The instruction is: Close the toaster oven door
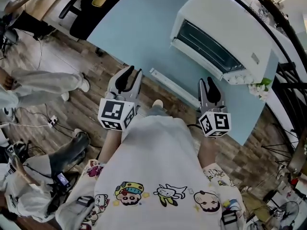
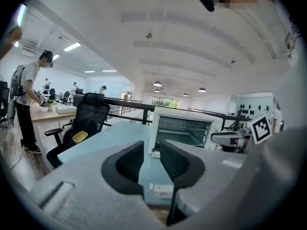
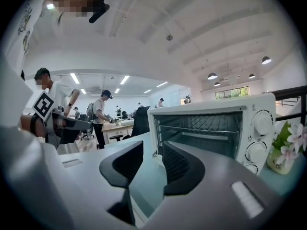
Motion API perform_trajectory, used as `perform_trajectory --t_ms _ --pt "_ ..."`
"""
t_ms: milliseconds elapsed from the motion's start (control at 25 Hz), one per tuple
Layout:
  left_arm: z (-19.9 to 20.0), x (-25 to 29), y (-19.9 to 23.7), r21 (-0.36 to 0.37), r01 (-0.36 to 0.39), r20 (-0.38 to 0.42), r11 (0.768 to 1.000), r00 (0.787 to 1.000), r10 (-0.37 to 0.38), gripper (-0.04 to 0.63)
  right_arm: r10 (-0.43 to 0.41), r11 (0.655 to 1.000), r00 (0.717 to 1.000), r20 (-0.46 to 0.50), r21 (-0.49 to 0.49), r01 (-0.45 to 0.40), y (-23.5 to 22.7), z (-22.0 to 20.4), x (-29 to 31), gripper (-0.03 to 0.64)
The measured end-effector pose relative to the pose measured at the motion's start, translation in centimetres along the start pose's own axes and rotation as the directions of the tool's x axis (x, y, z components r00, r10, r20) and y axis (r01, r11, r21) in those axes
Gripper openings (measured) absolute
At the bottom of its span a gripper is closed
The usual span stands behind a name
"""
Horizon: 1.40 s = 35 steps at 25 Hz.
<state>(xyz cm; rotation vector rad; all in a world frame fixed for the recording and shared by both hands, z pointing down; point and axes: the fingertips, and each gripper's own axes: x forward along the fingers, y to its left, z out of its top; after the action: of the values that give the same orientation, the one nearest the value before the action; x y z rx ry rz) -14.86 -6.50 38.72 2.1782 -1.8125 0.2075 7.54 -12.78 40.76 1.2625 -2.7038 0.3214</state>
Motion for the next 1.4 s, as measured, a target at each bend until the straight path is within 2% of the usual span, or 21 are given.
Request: perform_trajectory --t_ms 320,600,960,1280,1400 --pt "1.2 5.0 -1.7 0.044 0.12 -0.014 0.992 0.993 -0.12 0.097 -0.131 0.991 0.991 0.019 0.021 0.131 -3.6 0.2 -1.5 0.12" --pt "2.0 8.2 -4.3 0.086 0.256 -0.046 0.963 0.966 -0.253 0.097 -0.269 0.962 0.963 0.027 0.049 0.267 -5.5 0.3 -4.5 0.121" --pt "2.8 10.6 -6.4 0.119 0.433 -0.095 0.893 0.901 -0.424 0.097 -0.45 0.889 0.893 0.003 0.097 0.447 -5.5 0.0 -7.9 0.121" --pt "2.0 11.4 -8.3 0.125 0.547 -0.139 0.828 0.836 -0.531 0.097 -0.535 0.837 0.844 -0.027 0.117 0.534 -4.5 -1.1 -9.7 0.127" --pt "1.7 11.4 -8.9 0.128 0.568 -0.147 0.813 0.821 -0.551 0.097 -0.545 0.829 0.837 -0.036 0.122 0.545 -4.3 -1.6 -10.0 0.129"
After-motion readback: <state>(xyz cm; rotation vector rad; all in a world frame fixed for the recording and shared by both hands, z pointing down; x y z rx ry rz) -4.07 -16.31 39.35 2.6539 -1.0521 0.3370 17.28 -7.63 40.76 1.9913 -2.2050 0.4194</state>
